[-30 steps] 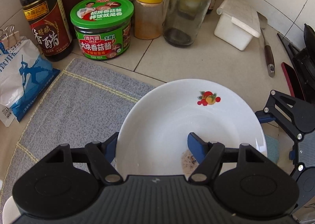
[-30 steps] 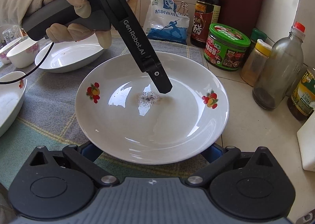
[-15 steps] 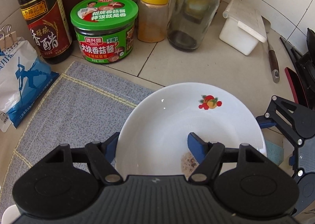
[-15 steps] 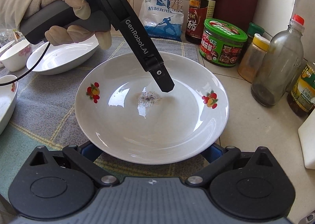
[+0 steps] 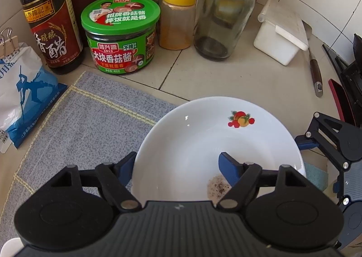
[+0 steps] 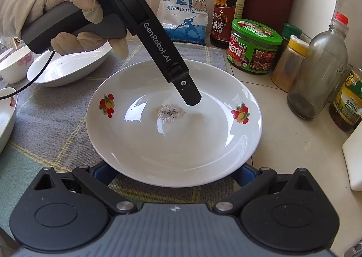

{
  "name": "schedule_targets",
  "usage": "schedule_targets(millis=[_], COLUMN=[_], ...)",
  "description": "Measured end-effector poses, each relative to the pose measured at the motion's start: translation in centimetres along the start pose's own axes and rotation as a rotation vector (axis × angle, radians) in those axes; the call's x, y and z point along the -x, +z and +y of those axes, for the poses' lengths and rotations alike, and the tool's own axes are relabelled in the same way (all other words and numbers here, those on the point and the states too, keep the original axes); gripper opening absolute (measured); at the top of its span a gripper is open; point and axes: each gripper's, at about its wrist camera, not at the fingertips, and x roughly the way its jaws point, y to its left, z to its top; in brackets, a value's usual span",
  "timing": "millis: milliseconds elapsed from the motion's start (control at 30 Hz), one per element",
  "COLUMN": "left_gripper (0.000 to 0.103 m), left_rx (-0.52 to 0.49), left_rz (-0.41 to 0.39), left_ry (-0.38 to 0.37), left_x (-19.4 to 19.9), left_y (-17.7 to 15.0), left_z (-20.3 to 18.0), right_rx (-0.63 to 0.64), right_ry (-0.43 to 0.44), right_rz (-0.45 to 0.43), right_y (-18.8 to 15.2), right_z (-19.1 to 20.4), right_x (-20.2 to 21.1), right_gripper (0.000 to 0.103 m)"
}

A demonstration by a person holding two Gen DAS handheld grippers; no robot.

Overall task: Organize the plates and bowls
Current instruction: 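Lower the stained plate onto the towel and open the left tool, then grasp the rim of the large fruit-print white plate with the left tool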

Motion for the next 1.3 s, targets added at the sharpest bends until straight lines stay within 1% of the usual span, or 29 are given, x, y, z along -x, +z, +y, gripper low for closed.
schedule_targets(millis=[67,167,333,467,567,667,767,967,1100,1300], left_gripper=[0.083,0.084,0.085,0.088,0.089,0.089,0.090,0.090,0.090,0.090], left_rx=[-0.009,-0.010,-0.001,0.006,0.005,0.024,0.045,0.123,0.206,0.356], left_rz=[-0.014,-0.037,-0.093,-0.141,-0.175,-0.207,-0.222,-0.229,-0.231,-0.235], left_ry=[0.021,0.045,0.079,0.107,0.129,0.150,0.184,0.255,0.313,0.342], left_x=[0.4,1.3,4.2,7.0,8.9,10.9,12.6,15.8,17.4,19.2], left_y=[-0.1,-0.4,-1.3,-2.6,-4.0,-5.6,-7.2,-11.8,-15.7,-21.4], left_z=[-0.3,-0.8,-2.0,-3.8,-5.6,-7.4,-8.9,-11.5,-13.3,-15.2], right_rx=[-0.004,-0.017,-0.035,-0.053,-0.064,-0.066,-0.045,0.006,0.030,0.085], right_ry=[0.000,0.002,-0.033,-0.059,-0.072,-0.057,-0.042,0.002,0.051,0.149], right_rz=[0.006,0.004,0.019,0.010,-0.011,-0.049,-0.081,-0.128,-0.142,-0.149], right_y=[0.0,-0.1,-0.4,-1.0,-1.4,-2.0,-2.8,-5.0,-6.1,-6.8], right_z=[0.1,0.1,0.8,1.9,2.7,3.8,5.2,8.4,10.0,12.2], right_x=[0.3,1.2,2.8,4.5,6.0,7.8,9.4,12.0,12.8,13.3], right_gripper=[0.103,0.103,0.103,0.103,0.103,0.103,0.103,0.103,0.103,0.103])
